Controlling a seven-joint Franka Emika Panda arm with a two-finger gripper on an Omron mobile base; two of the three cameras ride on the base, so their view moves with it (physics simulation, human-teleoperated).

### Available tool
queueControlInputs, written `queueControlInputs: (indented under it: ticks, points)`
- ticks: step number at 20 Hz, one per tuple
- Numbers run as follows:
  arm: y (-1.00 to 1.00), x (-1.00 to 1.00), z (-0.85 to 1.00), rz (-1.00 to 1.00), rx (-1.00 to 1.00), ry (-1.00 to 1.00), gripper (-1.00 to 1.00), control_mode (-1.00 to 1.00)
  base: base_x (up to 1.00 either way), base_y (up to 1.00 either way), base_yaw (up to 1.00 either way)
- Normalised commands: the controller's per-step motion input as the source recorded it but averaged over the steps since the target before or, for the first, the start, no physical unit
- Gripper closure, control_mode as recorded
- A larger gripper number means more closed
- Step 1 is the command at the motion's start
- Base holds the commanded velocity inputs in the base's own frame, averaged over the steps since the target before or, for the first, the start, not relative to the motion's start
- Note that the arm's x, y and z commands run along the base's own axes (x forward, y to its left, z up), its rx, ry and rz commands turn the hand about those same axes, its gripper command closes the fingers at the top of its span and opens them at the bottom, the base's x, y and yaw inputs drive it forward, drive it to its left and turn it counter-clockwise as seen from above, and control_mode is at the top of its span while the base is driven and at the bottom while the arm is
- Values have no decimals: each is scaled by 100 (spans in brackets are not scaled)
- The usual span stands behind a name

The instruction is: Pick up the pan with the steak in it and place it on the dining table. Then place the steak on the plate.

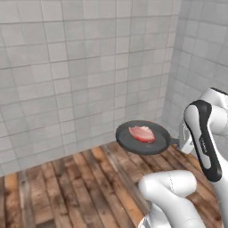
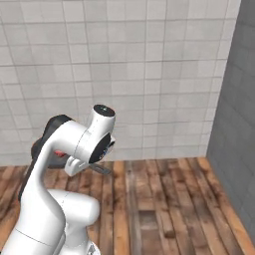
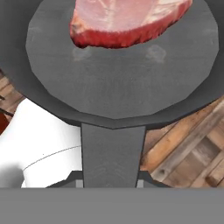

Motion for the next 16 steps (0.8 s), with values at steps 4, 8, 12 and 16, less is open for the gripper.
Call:
queueControlInputs:
  ticks: [4, 8, 12, 16]
  points:
    - [0, 0, 0, 0, 0, 0, 100, 100, 54, -1, 23]
    - [0, 0, 0, 0, 0, 0, 100, 100, -4, 0, 46]
    - [0, 0, 0, 0, 0, 0, 100, 100, -4, 0, 46]
    - [0, 0, 0, 0, 0, 0, 100, 100, -4, 0, 47]
